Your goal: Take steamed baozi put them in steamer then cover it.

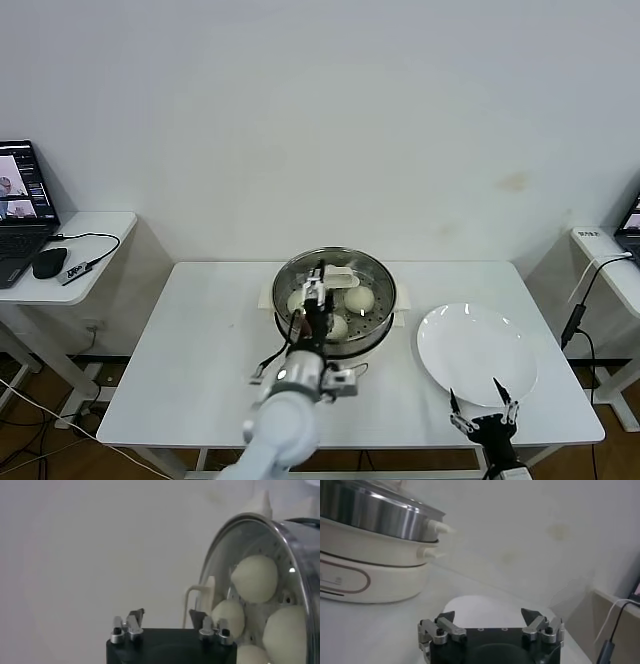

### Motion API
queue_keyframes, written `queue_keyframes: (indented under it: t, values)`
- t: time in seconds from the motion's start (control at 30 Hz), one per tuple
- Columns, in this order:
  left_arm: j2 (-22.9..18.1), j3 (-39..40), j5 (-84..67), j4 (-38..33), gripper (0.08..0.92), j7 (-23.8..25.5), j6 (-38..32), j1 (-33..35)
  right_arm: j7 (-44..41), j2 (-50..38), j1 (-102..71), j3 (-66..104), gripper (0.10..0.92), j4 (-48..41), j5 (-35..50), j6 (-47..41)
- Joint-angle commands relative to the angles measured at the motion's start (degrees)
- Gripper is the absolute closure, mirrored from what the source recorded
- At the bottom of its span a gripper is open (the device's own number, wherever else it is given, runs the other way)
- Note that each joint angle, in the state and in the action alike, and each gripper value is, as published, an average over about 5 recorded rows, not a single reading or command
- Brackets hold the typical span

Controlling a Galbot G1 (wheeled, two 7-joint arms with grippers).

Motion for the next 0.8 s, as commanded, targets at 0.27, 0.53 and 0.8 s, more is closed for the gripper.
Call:
queue_keyframes:
  t: [0.27, 0.53, 0.8]
  values:
    - [12.3, -32.9, -88.4, -10.2, 0.177, -25.6, -25.3, 31.6, -0.5, -3.3, -2.9, -3.4, 0.203, 2.9, 5.0, -0.8]
    - [7.5, -31.6, -87.6, -6.2, 0.177, -25.9, -30.1, 36.0, 2.4, -12.6, -9.9, -8.8, 0.203, 6.7, 16.5, -1.9]
    - [5.0, -31.5, -85.7, -3.8, 0.177, -22.1, -31.0, 37.1, 6.7, -15.9, -13.9, -10.7, 0.203, 8.4, 20.1, 0.0]
